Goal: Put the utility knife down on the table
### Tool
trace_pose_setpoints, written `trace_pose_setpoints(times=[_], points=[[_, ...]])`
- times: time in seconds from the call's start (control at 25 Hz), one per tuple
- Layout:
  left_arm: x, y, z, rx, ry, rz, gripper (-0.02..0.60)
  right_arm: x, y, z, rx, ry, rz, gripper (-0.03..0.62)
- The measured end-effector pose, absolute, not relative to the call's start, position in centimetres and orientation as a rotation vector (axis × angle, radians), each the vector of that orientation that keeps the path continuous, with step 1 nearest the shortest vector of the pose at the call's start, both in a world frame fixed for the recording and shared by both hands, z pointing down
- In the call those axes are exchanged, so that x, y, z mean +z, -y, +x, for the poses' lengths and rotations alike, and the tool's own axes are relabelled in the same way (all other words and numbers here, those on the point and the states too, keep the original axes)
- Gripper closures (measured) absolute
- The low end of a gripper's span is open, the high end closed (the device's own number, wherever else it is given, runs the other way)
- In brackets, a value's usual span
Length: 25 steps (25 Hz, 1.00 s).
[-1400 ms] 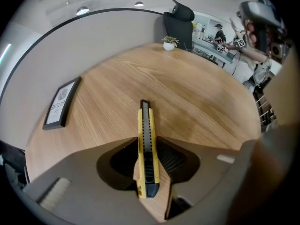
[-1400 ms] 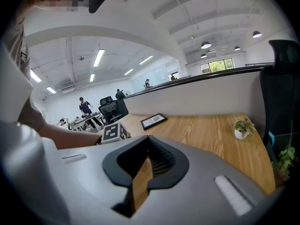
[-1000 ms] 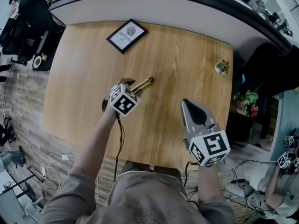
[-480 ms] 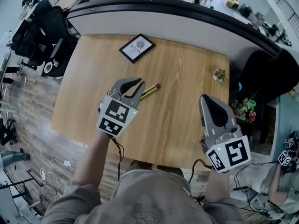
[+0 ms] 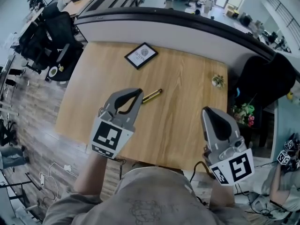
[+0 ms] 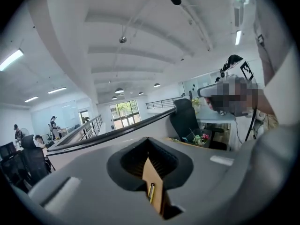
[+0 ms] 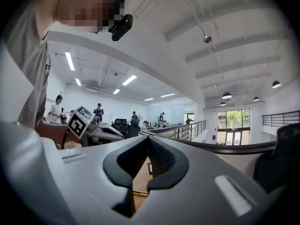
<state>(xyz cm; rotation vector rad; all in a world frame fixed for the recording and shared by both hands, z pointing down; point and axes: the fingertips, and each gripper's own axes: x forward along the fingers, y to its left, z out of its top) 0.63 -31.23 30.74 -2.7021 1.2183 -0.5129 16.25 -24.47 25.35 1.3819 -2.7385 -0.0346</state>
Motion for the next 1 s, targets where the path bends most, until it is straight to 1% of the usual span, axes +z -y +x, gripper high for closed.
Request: trace_pose_setpoints(times=[0.44,1.0], points=[[31.9,26.7,-0.4,-0.507,-1.285,-2.782,0.58,28.0,21.3,13.9,0.129,2.719,1.267,0.585],[31.3,26.9,-2.3,-0.46,-1.318,-2.773,0.581,29.5,22.1,12.9,0.129,2.675,1.294,0.585]])
